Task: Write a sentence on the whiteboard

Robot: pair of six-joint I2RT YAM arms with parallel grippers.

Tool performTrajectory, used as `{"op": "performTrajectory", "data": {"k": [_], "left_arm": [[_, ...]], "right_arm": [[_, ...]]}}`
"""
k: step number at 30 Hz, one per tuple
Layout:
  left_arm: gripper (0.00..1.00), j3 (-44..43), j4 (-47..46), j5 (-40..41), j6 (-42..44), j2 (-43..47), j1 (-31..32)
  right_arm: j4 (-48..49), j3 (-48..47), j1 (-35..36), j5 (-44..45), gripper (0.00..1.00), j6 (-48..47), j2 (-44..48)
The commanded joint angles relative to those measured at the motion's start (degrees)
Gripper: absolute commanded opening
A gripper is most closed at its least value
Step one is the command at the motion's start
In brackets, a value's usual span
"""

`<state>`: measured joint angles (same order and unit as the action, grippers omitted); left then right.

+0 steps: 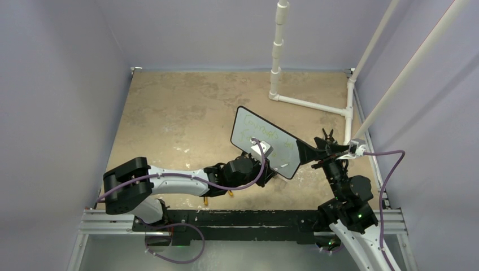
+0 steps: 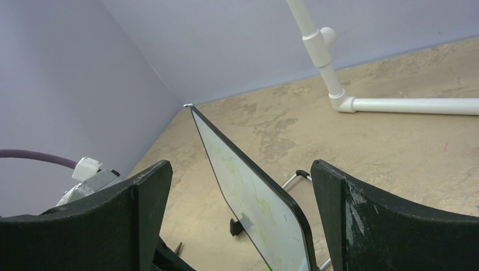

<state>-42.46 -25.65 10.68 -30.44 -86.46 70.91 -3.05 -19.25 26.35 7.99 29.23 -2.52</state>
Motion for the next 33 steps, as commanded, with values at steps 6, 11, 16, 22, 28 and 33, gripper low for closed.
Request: {"op": "performTrajectory", "data": {"k": [6, 11, 16, 22, 28, 33], "left_arm": [[0.00, 0.0, -3.0, 1.0, 0.3, 2.0, 0.5], [0.00, -1.6, -3.2, 1.1, 1.1, 1.0, 0.5], [0.00, -1.9, -3.1, 1.3, 1.3, 0.7, 0.5], [0.00, -2.7, -3.3, 1.1, 1.1, -0.3, 0.5], [0.00, -3.1, -3.6, 1.0, 1.5, -0.8, 0.5], [0.00, -3.1, -2.7, 1.2, 1.2, -1.2, 0.5]], "right_arm": [[0.7, 0.3, 0.3, 0.4, 0.95, 0.5, 0.9], [0.7, 0.3, 0.2, 0.4, 0.95, 0.5, 0.9], [0.7, 0.3, 0.2, 0.5, 0.95, 0.5, 0.9], [0.7, 0.3, 0.3, 0.4, 0.95, 0.5, 0.8], [0.7, 0.3, 0.3, 0.4, 0.95, 0.5, 0.8], [0.7, 0.3, 0.2, 0.5, 0.95, 0.5, 0.8]]}}
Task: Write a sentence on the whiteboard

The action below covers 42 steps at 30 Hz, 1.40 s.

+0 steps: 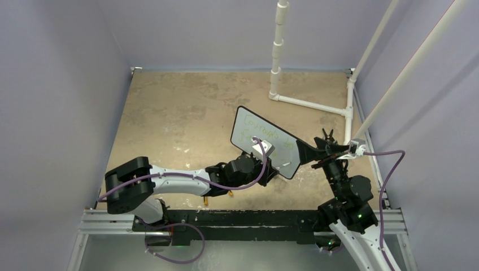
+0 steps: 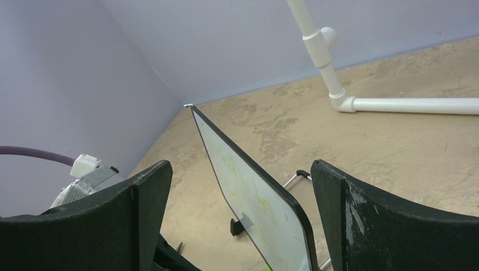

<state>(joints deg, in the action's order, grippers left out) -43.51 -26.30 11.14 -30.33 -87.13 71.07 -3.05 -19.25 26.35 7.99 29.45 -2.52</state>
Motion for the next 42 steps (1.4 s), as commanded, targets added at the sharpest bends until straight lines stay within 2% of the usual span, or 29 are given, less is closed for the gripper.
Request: {"op": "performTrajectory", "data": {"k": [1, 28, 42], "left_arm": [[0.00, -2.0, -1.8, 0.7, 1.0, -0.6, 0.3], [0.00, 1.0, -0.5, 0.6, -2.0, -1.5, 0.3], [0.00, -0.8, -2.1, 0.6, -0.6, -0.7, 0.4]], "right_arm": [[0.7, 0.3, 0.3, 0.5, 0.95, 0.3, 0.9], [0.3, 0.6, 0.3, 0.2, 0.95, 0.7, 1.4], [0.3, 0.6, 0.3, 0.4, 0.95, 0.7, 1.4]]}}
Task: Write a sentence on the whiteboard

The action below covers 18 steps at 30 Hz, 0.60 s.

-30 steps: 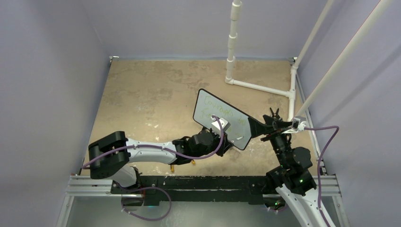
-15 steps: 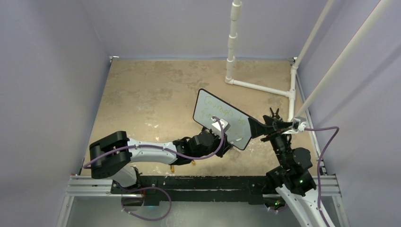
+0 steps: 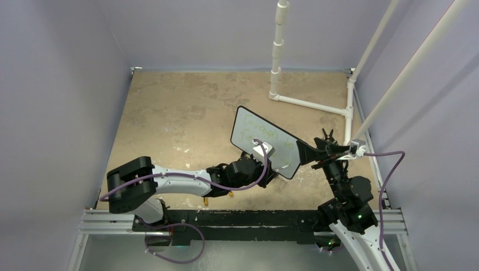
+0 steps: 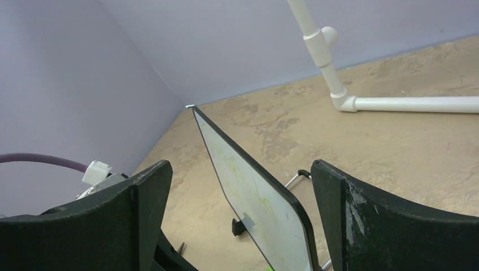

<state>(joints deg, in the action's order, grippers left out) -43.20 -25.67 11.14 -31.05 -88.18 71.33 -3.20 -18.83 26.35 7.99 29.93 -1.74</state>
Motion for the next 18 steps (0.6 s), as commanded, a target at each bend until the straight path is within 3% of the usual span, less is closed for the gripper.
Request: {"op": "performTrajectory", "data": {"k": [1, 18], "left_arm": [[0.00, -1.4, -2.7, 0.6, 0.3, 0.4, 0.1], [0.00, -2.9, -3.7, -0.6, 0.9, 0.8, 0.1]], "right_arm": [[0.5, 0.2, 0.2, 0.4, 0.95, 0.2, 0.6], [0.5, 0.2, 0.2, 0.4, 0.95, 0.2, 0.6]]}}
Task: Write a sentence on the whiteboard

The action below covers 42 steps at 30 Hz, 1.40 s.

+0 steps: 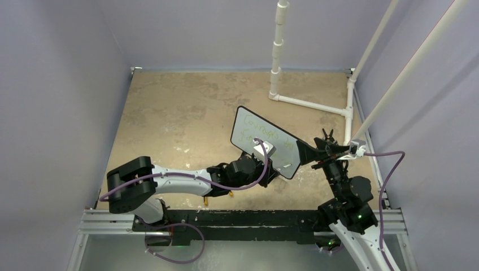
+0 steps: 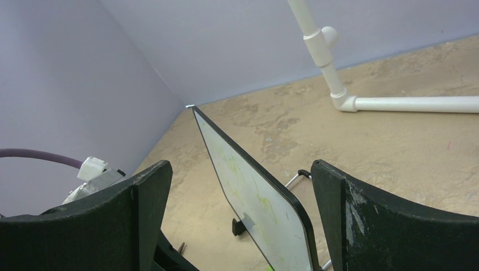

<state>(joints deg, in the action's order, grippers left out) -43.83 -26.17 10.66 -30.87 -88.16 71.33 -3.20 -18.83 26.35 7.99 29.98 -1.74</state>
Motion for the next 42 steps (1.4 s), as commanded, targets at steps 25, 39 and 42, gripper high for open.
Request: {"op": "performTrajectory", "data": {"k": [25, 39, 42], "left_arm": [[0.00, 0.2, -1.5, -1.2, -1.2, -1.3, 0.1], [0.00, -0.4, -2.6, -0.9, -0.4, -2.0, 0.1], [0.00, -1.3, -2.9, -0.5, 0.3, -1.9, 0.1]], "right_arm": [[0.5, 0.2, 0.2, 0.5, 0.95, 0.2, 0.5], [0.6, 0.3, 0.3, 0.5, 0.95, 0.2, 0.5], [0.6, 0.3, 0.3, 0.4, 0.95, 0.2, 0.4]]}}
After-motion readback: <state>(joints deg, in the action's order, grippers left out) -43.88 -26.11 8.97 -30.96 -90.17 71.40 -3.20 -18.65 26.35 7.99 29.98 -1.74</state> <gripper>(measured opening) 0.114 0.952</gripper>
